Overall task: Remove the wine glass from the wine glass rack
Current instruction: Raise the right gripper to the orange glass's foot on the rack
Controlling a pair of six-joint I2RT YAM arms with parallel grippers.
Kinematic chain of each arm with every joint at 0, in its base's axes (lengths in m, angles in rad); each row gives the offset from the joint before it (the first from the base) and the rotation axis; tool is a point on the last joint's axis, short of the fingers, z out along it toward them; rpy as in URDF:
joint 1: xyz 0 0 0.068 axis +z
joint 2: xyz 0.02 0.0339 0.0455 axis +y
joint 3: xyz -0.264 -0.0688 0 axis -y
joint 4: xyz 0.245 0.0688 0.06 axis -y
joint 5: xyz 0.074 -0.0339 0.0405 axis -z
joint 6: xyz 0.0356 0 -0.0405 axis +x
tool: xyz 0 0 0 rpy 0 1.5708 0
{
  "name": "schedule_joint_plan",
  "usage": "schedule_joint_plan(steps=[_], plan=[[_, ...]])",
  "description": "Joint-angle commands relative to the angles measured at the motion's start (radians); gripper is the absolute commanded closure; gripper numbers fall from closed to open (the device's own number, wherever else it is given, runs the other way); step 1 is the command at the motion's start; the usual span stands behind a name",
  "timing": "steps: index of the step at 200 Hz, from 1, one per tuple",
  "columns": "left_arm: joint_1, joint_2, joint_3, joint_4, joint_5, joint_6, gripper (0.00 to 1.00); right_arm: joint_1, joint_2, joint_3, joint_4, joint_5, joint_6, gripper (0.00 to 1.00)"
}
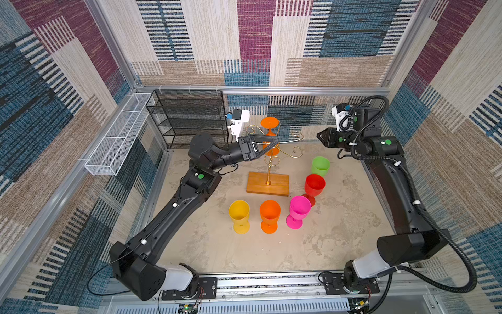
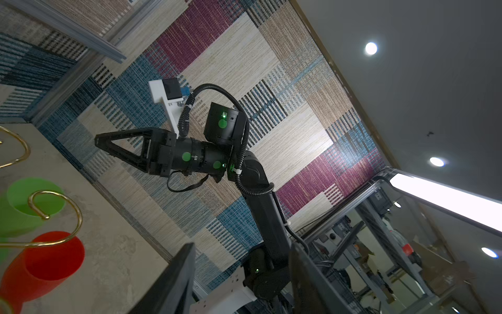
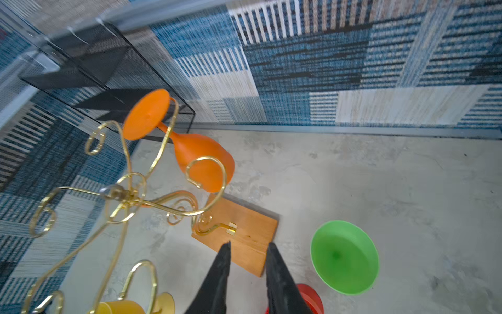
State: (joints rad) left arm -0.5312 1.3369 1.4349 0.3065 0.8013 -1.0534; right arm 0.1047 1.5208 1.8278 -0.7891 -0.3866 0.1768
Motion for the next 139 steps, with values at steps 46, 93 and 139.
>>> schedule_joint_plan(steps=[46, 93, 139], plan=[[0.002, -0.116, 0.021, -0.401, -0.179, 0.398, 0.41, 0.013, 0.124, 0.058, 0.439, -0.447, 0.328, 0.69], [0.002, -0.133, 0.001, -0.401, -0.187, 0.402, 0.41, 0.091, 0.379, 0.381, 0.279, -0.434, 0.304, 0.68], [0.002, -0.151, -0.001, -0.437, -0.208, 0.432, 0.41, 0.12, 0.525, 0.541, 0.168, -0.391, 0.293, 0.67]])
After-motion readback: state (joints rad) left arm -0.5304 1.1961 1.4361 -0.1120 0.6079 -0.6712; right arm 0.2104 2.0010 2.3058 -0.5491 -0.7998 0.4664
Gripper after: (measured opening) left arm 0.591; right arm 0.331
